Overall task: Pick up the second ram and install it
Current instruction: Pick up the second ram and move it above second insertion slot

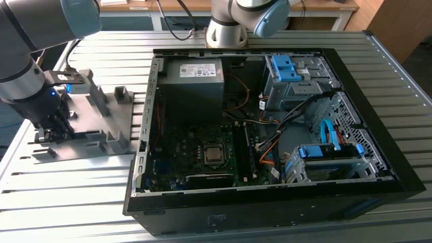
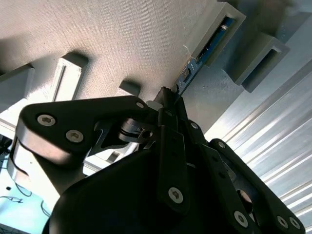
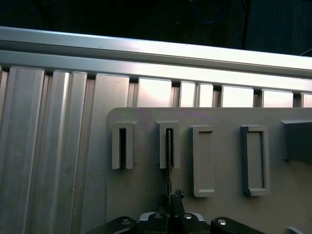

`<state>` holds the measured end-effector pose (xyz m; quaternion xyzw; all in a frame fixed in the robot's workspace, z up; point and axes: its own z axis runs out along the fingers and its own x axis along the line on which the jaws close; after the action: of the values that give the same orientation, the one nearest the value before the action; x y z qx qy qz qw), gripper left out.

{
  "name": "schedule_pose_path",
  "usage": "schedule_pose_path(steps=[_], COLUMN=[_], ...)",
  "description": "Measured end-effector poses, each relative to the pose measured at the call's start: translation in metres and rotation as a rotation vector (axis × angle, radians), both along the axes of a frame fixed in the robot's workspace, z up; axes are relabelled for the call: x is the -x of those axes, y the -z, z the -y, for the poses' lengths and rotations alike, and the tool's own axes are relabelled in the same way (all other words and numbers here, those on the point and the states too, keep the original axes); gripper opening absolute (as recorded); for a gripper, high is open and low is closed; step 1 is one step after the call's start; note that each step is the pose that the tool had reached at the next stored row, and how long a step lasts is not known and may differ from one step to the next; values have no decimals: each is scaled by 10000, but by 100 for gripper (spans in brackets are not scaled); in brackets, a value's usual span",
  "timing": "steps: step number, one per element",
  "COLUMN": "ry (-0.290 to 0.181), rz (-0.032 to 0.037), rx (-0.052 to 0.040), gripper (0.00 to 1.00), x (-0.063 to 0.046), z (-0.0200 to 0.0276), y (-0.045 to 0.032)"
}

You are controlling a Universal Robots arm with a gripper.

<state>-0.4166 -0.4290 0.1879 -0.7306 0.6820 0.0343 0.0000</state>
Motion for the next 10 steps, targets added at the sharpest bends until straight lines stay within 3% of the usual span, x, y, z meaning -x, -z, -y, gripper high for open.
schedule_pose_path(steps=[10], ry=[0], rz=[1], rx=[-62], gripper=[14], x=[0], z=[0], y=[-199])
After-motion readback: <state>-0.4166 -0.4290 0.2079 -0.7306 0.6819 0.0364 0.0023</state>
